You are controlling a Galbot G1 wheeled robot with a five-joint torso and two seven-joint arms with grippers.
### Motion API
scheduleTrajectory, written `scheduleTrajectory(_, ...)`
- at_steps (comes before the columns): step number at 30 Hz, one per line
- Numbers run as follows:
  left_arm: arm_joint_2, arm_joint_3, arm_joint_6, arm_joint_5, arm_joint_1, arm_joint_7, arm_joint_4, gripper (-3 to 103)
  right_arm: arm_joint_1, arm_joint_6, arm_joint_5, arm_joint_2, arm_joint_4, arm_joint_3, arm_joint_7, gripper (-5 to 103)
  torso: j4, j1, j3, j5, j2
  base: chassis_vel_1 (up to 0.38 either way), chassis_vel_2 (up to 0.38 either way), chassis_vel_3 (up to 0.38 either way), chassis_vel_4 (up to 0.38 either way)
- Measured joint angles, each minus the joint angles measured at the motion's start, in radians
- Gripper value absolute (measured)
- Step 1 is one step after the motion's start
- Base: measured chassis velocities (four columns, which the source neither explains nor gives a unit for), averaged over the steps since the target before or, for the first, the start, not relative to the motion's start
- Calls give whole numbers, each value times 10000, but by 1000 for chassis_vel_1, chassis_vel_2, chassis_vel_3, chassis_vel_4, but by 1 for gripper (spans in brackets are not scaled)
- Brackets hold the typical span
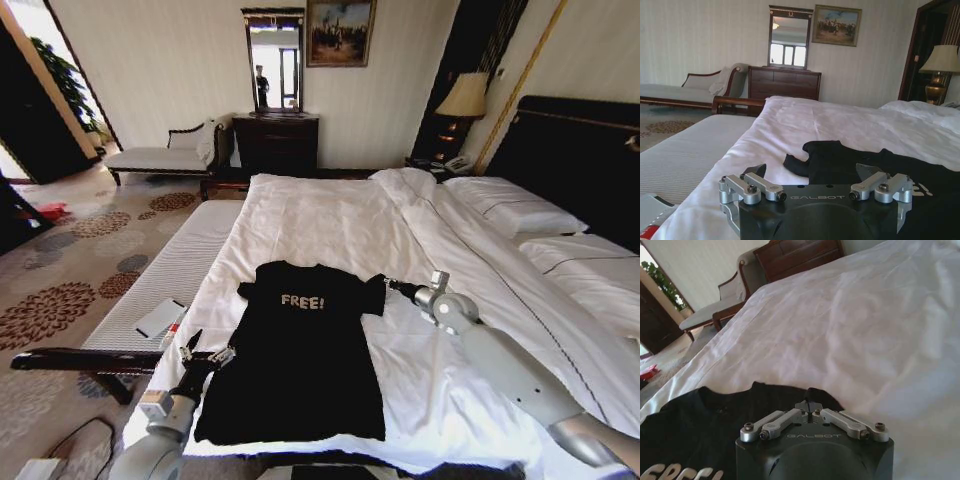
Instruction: Fold the clothes on the bed.
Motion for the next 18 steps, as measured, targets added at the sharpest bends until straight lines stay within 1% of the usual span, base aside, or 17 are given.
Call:
scheduleTrajectory(2, 0, -21, -4, -5, 14, 1, -12, 100, 91, -12, -12, 34, 4, -163, 36, 0, 0, 0, 0, 2, 0, 0, 0, 0, 0)
scheduleTrajectory(4, 0, -107, -18, -36, 118, 22, -81, 100, 514, -50, -57, 231, -101, -904, 170, 0, 0, 0, 0, 1, 0, 0, 0, 0, 0)
scheduleTrajectory(5, 0, -107, -18, -36, 118, 22, -81, 100, 514, -50, -57, 231, -101, -904, 170, 0, 0, 0, 0, 1, 0, 0, 0, 0, 0)
scheduleTrajectory(8, -3, -222, -69, -70, 268, 76, -177, 100, 1014, -65, -138, 414, -346, -1713, 299, 0, 3, 0, 1, 2, 0, 0, 0, 0, 0)
scheduleTrajectory(14, -1, -248, -85, -141, 238, 99, -194, 100, 1541, -124, -97, 491, -478, -2459, 510, 0, -1, 0, 0, 3, 0, 0, 0, 0, 0)
scheduleTrajectory(16, 0, -238, -85, -146, 225, 100, -191, 100, 1596, -136, -76, 504, -485, -2521, 543, 0, -2, 0, 0, 2, 0, 0, 0, 0, 0)
scheduleTrajectory(18, 11, -208, -85, -169, 169, 100, -181, 100, 1807, -189, 2, 623, -530, -2789, 695, 0, -3, 0, 0, 1, 0, 0, 0, 0, 0)
